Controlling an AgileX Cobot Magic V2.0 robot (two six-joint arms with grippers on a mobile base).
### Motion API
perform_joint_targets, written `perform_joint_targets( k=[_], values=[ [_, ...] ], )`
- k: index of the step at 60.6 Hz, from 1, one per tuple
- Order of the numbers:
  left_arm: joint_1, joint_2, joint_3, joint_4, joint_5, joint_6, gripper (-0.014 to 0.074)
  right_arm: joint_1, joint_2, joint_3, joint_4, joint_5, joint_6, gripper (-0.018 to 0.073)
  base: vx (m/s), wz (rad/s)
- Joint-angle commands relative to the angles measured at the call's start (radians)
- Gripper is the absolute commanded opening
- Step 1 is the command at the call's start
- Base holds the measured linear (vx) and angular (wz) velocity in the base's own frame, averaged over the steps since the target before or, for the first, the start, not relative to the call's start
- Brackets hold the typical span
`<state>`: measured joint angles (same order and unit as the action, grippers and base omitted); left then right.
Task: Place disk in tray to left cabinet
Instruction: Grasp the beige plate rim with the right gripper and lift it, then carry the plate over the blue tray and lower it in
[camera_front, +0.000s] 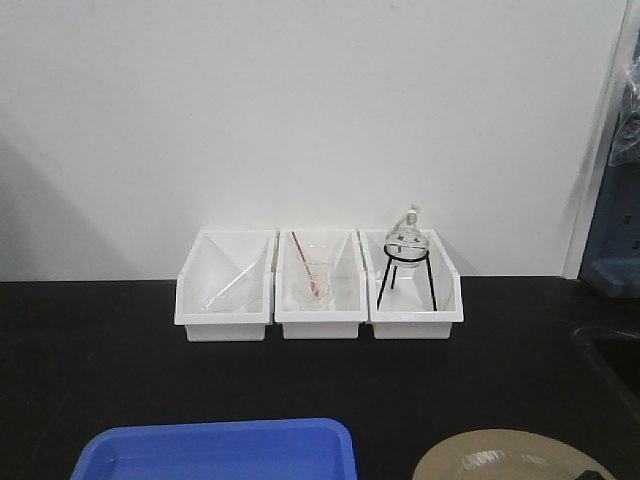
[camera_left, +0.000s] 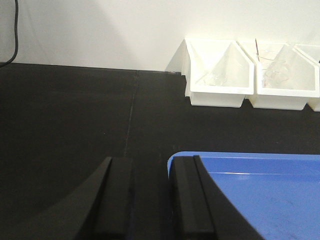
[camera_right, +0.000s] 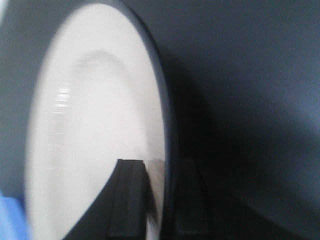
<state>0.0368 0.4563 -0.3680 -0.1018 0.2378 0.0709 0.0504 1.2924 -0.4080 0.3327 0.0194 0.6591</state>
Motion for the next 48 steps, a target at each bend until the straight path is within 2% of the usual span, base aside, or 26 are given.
perform_joint_targets(
  k=[1,21,31,38,42,48],
  values=[
    [-0.005,0.010,-0.035,-0.007,-0.080,0.000,0.0334,0.000,-0.074,-0.020,-0.007,-0.039,-0.014,-0.0006,0.00,0.00],
    [-0.005,0.010,-0.035,-0.007,-0.080,0.000,0.0334,0.000,-0.170,-0.021,-0.006,-0.102,0.000,-0.0005,0.00,0.00],
    [-0.005,0.010,-0.035,-0.007,-0.080,0.000,0.0334,0.000,-0.171,-0.021,-0.008,-0.173,0.123,-0.0005,0.00,0.00],
    [-0.005,0.010,-0.035,-0.007,-0.080,0.000,0.0334,0.000,-0.171,-0.051,-0.028,-0.213,0.167,-0.0005,0.00,0.00],
    [-0.005,0.010,-0.035,-0.007,-0.080,0.000,0.0334,0.024,-0.171,-0.097,-0.050,-0.214,0.169,-0.0005,0.00,0.00],
    [-0.005,0.010,-0.035,-0.007,-0.080,0.000,0.0334,0.103,-0.154,-0.190,-0.067,-0.217,0.169,-0.0005,0.00,0.00]
  ],
)
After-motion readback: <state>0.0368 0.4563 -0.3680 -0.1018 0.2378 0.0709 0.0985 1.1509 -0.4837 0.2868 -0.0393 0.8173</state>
